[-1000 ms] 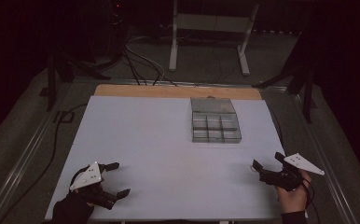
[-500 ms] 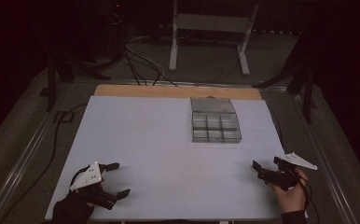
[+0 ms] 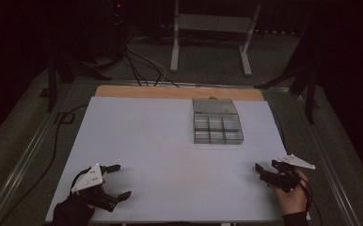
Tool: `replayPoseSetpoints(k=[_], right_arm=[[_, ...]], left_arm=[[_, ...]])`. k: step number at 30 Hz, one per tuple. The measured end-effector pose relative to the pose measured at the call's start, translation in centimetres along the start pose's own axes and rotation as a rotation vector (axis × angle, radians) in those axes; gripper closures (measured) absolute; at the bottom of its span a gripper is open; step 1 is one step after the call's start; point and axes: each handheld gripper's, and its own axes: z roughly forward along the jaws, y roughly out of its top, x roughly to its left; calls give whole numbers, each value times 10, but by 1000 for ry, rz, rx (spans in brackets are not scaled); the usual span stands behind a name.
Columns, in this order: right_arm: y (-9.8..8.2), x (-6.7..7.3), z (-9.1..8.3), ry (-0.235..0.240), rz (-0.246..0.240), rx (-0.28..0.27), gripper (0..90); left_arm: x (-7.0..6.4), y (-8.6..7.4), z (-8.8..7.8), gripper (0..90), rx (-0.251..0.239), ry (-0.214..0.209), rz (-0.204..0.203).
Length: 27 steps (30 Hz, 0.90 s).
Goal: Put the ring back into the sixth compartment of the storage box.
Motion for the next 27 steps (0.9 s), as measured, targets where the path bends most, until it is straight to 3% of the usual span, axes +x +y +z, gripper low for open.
replayPoseSetpoints(k=[16,27], right_arm=[[0,4,6,-47,-45,70,545],[0,7,14,-43,-67,116,651]], left_arm=[[0,0,1,10,3,-2,2],[0,0,1,10,8,-2,1]])
